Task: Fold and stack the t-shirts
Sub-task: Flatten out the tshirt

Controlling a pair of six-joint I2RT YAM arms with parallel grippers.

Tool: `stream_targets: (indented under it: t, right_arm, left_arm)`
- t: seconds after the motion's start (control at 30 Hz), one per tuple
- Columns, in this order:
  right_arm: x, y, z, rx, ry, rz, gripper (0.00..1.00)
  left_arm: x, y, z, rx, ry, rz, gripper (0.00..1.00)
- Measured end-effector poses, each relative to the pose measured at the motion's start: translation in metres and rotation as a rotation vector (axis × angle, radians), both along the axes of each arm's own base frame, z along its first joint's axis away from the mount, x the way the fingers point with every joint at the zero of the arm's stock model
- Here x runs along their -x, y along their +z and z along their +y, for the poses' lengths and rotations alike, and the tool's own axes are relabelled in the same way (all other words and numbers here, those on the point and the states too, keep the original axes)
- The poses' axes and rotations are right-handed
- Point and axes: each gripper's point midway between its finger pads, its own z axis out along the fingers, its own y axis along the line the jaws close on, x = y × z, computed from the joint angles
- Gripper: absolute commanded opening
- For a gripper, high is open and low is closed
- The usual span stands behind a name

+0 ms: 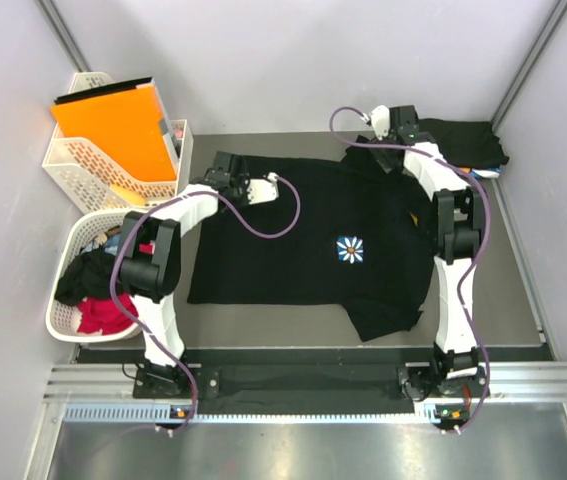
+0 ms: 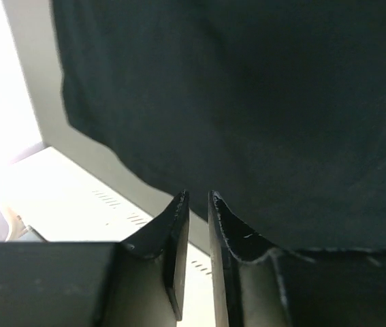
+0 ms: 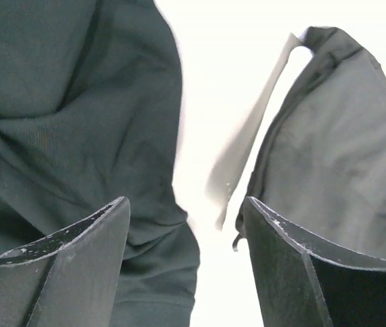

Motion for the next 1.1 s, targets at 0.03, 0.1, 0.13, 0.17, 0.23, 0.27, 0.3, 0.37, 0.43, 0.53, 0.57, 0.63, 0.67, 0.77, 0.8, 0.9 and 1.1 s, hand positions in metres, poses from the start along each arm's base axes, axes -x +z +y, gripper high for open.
stream_targets:
  t: [0.03,0.1,0.13,0.17,0.23,0.27,0.3,0.37,0.43,0.53,0.57,0.63,0.67,0.77,0.8,0.9,1.1]
  right_arm:
    - [-0.002,0.006,0.000,-0.001,0.000,-0.017,0.68]
    - [0.000,0.013,0.000,-0.002,0.004,-0.028,0.62]
    - [0.005,0.015,0.000,-0.002,0.009,-0.028,0.56]
    - [0.011,0.017,0.000,-0.004,0.014,-0.021,0.35]
    - [0.034,0.021,0.003,-0.014,0.057,0.008,0.07]
    - [0.047,0.026,0.006,-0.022,0.086,0.028,0.00]
    - [0.057,0.032,0.009,-0.030,0.120,0.040,0.00]
    - [0.077,0.041,0.015,-0.047,0.181,0.072,0.00]
    - [0.094,0.045,0.021,-0.061,0.243,0.109,0.00]
    - [0.126,0.032,0.028,-0.081,0.324,0.212,0.00]
    - [0.137,0.023,0.029,-0.087,0.346,0.256,0.00]
    - [0.161,0.001,0.030,-0.094,0.377,0.352,0.00]
    - [0.171,-0.008,0.030,-0.097,0.387,0.393,0.00]
    - [0.202,-0.033,0.030,-0.096,0.409,0.507,0.00]
    - [0.210,-0.037,0.031,-0.094,0.417,0.532,0.00]
    - [0.231,-0.050,0.038,-0.083,0.453,0.600,0.00]
    - [0.264,-0.065,0.050,-0.060,0.511,0.678,0.00]
  left_arm:
    - [0.001,-0.004,0.000,-0.001,0.000,0.009,0.22]
    - [0.001,-0.007,-0.003,0.008,-0.009,0.018,0.17]
    - [0.002,-0.008,-0.005,0.016,-0.016,0.020,0.15]
    - [0.002,-0.007,-0.007,0.024,-0.021,0.022,0.13]
    - [0.009,-0.008,-0.010,0.044,-0.042,0.035,0.00]
    - [0.014,-0.009,-0.011,0.052,-0.050,0.047,0.00]
    - [0.021,-0.010,-0.013,0.058,-0.065,0.061,0.00]
    - [0.034,-0.010,-0.014,0.070,-0.085,0.091,0.00]
    - [0.049,-0.011,-0.015,0.079,-0.108,0.122,0.00]
    - [0.073,-0.013,-0.015,0.091,-0.141,0.169,0.00]
    - [0.081,-0.014,-0.015,0.099,-0.152,0.189,0.00]
    - [0.094,-0.017,-0.016,0.107,-0.168,0.219,0.00]
    - [0.098,-0.019,-0.016,0.108,-0.175,0.226,0.00]
    - [0.115,-0.033,-0.014,0.107,-0.192,0.275,0.00]
    - [0.119,-0.038,-0.013,0.104,-0.195,0.289,0.00]
    - [0.134,-0.051,-0.009,0.091,-0.205,0.339,0.00]
    - [0.144,-0.056,-0.008,0.083,-0.229,0.377,0.00]
